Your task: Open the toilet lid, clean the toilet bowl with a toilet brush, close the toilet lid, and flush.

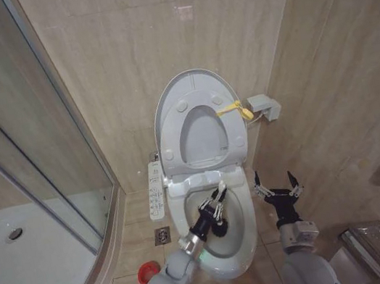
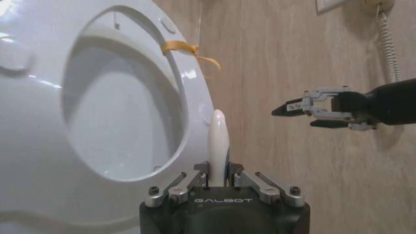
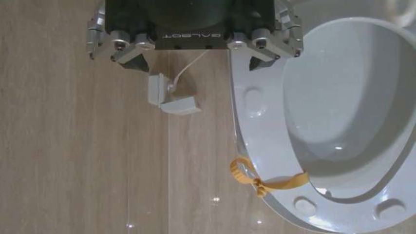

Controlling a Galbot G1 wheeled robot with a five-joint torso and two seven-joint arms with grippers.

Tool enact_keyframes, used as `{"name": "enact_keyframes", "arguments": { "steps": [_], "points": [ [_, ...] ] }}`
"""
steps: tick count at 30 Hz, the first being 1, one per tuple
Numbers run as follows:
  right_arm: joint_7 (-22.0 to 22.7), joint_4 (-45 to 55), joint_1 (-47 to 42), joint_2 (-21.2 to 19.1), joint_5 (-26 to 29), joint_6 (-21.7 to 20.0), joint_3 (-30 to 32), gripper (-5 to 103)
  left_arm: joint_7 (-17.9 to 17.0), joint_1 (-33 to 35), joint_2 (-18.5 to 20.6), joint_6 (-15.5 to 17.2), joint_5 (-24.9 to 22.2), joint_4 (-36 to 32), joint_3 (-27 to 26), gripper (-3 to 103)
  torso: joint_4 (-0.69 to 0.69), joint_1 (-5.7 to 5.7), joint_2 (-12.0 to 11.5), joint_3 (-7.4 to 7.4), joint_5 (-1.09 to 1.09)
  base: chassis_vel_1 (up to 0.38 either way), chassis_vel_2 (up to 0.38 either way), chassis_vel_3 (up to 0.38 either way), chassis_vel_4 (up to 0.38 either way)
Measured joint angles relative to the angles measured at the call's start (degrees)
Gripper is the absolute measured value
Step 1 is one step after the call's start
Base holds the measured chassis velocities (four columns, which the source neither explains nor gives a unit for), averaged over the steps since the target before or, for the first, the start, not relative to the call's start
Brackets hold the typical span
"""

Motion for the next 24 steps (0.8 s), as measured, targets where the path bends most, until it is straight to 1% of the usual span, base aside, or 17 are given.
{"name": "enact_keyframes", "arguments": {
  "steps": [1, 2, 6, 7, 9, 11, 13, 14, 15, 17, 18, 19, 23, 24],
  "points": [
    [0.00, 0.00, 0.00, 0.00, 0.00, 0.00, 0.00, 100, -0.06, 1.11, 0.94, 0.31, 0.16, -1.52, -0.82, 19, 0.00, 0.00, 0.00, 0.00, 0.00, 0.000, 0.000, 0.000, 0.000],
    [0.00, 0.00, 0.00, 0.00, 0.00, 0.00, 0.00, 100, -0.06, 1.11, 0.94, 0.31, 0.16, -1.52, -0.82, 19, 0.00, 0.00, 0.00, 0.00, 0.00, 0.000, 0.000, 0.000, 0.000],
    [0.00, 0.00, 0.00, 0.00, 0.00, 0.00, 0.00, 100, -0.38, 6.02, 4.91, 1.53, 0.27, -7.43, -5.02, 19, 0.00, 0.00, 0.00, 0.00, 0.00, 0.000, 0.000, 0.000, 0.000],
    [0.00, 0.00, 0.00, 0.00, 0.00, 0.00, 0.00, 100, -0.38, 6.02, 4.91, 1.53, 0.27, -7.43, -5.02, 19, 0.00, 0.00, 0.00, 0.00, 0.00, 0.000, 0.000, 0.000, 0.000],
    [0.00, 0.00, 0.00, 0.00, 0.00, 0.00, 0.00, 100, -0.45, 7.90, 6.34, 1.65, 0.45, -9.49, -6.97, 19, 0.01, 0.00, 0.00, 0.00, 0.00, 0.000, 0.000, 0.000, 0.000],
    [0.00, 0.00, 0.00, 0.00, 0.00, 0.00, 0.00, 100, -0.49, 8.12, 6.50, 1.66, 0.47, -9.77, -7.23, 19, 0.01, 0.00, 0.00, 0.00, 0.00, 0.000, 0.000, 0.000, 0.000],
    [0.00, 0.00, 0.00, 0.00, 0.00, 0.00, 0.00, 100, -1.79, 9.01, 7.43, 1.91, 0.64, -12.00, -8.81, 19, 0.00, 0.00, 0.00, 0.00, 0.00, 0.000, 0.000, 0.000, 0.000],
    [0.00, 0.00, 0.00, 0.00, 0.00, 0.00, 0.00, 100, -3.00, 9.00, 7.66, 2.38, 0.95, -13.45, -9.33, 19, 0.00, 0.00, 0.00, 0.00, -0.01, 0.000, 0.000, 0.000, 0.000],
    [0.00, 0.00, 0.00, 0.00, 0.00, 0.00, 0.00, 100, -3.00, 9.00, 7.66, 2.38, 0.95, -13.45, -9.33, 19, 0.00, 0.00, 0.00, 0.00, -0.01, 0.000, 0.000, 0.000, 0.000],
    [0.00, 0.00, 0.00, 0.00, 0.00, 0.00, 0.00, 100, -4.37, 8.83, 8.30, 3.36, 1.66, -16.69, -9.99, 19, -0.02, 0.00, 0.00, 0.00, 0.00, 0.000, 0.000, 0.000, 0.000],
    [0.00, 0.00, 0.00, 0.00, 0.00, 0.00, 0.00, 100, -5.15, 9.12, 9.30, 4.46, 2.22, -20.22, -10.32, 19, -0.02, 0.00, 0.00, 0.00, 0.01, 0.000, 0.000, 0.000, 0.000],
    [0.00, 0.00, 0.00, 0.00, 0.00, 0.00, 0.00, 100, -5.15, 9.12, 9.30, 4.46, 2.22, -20.22, -10.32, 19, -0.02, 0.00, 0.00, 0.00, 0.01, 0.000, 0.000, 0.000, 0.000],
    [0.00, 0.00, 0.00, 0.00, 0.00, 0.00, 0.00, 100, -6.82, 11.91, 11.84, 6.20, 2.44, -28.86, -12.04, 19, 0.00, 0.00, 0.00, 0.00, 0.00, 0.000, 0.000, 0.000, 0.000],
    [0.00, 0.00, 0.00, 0.00, 0.00, 0.00, 0.00, 100, -6.82, 11.91, 11.84, 6.20, 2.44, -28.86, -12.04, 19, 0.00, 0.00, 0.00, 0.00, 0.00, 0.000, 0.000, 0.000, 0.000]
  ]
}}
